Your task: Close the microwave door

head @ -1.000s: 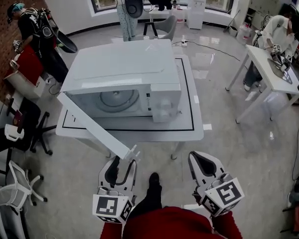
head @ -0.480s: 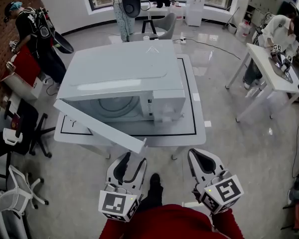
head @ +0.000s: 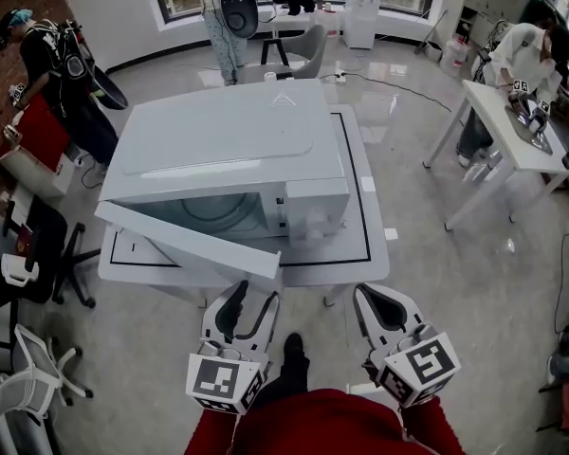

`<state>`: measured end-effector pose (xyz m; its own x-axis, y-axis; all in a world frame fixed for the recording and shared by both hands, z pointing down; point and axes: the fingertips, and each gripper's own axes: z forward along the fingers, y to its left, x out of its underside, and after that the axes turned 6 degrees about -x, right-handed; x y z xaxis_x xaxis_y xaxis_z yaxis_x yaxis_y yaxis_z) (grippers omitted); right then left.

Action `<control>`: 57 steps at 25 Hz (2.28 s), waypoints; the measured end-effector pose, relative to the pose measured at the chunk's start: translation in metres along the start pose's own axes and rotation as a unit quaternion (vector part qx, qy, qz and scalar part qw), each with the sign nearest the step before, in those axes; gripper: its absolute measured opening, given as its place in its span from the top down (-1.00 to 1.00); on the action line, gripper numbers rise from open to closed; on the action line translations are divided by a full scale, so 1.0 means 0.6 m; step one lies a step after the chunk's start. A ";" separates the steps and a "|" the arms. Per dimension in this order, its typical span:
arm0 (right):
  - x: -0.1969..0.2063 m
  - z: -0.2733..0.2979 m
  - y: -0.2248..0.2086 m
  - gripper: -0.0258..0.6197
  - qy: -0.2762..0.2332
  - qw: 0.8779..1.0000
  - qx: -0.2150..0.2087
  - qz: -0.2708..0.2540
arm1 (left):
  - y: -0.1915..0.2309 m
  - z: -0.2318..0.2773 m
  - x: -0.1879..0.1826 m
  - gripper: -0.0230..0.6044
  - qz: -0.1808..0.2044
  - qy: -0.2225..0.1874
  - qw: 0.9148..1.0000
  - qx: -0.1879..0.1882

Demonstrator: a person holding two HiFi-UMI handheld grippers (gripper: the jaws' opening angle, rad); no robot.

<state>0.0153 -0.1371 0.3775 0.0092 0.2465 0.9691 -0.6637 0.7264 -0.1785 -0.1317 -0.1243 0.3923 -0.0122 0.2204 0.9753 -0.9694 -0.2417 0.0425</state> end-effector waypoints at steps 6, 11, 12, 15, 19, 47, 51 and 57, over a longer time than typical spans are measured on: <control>0.003 0.005 -0.001 0.88 0.011 1.000 0.004 0.010 | 0.006 0.012 -0.006 0.26 0.000 -0.002 1.000 0.000; -0.002 0.009 -0.005 0.88 0.002 1.000 0.003 0.000 | 0.006 0.022 -0.010 0.26 -0.001 0.000 1.000 0.004; -0.001 0.009 -0.007 0.88 0.003 1.000 0.004 0.000 | 0.006 0.025 -0.010 0.26 -0.001 0.001 1.000 0.005; 0.001 0.010 -0.012 0.88 0.009 1.000 0.009 0.006 | 0.007 0.033 -0.012 0.26 0.000 0.001 1.000 0.006; -0.003 0.013 -0.015 0.88 0.011 1.000 0.011 0.011 | 0.008 0.043 -0.016 0.26 -0.004 0.001 1.000 0.008; 0.002 0.029 -0.022 0.88 0.019 0.999 0.030 0.036 | 0.016 0.099 -0.031 0.26 -0.006 -0.004 0.999 0.031; 0.000 0.034 -0.023 0.88 0.026 0.998 0.038 0.040 | 0.021 0.106 -0.032 0.26 -0.009 -0.002 1.000 0.029; 0.000 0.035 -0.026 0.88 0.029 0.998 0.042 0.041 | 0.025 0.113 -0.037 0.26 -0.006 0.001 0.999 0.032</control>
<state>0.0100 -0.1619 0.3836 -0.0060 0.3419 0.9397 -0.7248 0.6460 -0.2397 -0.1290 -0.1970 0.3859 -0.0004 0.2248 0.9744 -0.9520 -0.2984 0.0685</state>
